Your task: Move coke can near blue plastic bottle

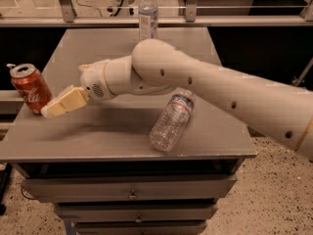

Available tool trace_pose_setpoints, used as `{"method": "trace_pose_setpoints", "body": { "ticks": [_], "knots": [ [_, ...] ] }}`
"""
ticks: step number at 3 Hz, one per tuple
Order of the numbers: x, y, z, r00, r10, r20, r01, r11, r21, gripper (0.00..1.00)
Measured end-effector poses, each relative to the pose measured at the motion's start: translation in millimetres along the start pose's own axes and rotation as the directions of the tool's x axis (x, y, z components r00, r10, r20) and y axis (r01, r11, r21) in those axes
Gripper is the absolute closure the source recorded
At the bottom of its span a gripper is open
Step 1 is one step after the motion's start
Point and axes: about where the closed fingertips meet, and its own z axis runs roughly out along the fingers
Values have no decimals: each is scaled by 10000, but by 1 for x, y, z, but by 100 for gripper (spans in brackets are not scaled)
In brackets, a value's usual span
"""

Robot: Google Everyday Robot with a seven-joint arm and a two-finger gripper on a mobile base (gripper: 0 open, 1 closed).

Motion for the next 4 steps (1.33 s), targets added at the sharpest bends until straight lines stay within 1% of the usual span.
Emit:
{"method": "trace_pose_setpoints", "body": {
  "ticks": [1, 2, 3, 4],
  "knots": [
    [-4, 3, 41, 9975, -260, 656, 281, 9991, -311, 0],
    [-15, 9, 65, 9901, -591, 1275, 658, 9966, -493, 0],
    [-19, 15, 77, 9837, -738, 1640, 842, 9948, -572, 15],
    [-21, 18, 82, 9794, -817, 1847, 935, 9940, -561, 38]
  ]
}}
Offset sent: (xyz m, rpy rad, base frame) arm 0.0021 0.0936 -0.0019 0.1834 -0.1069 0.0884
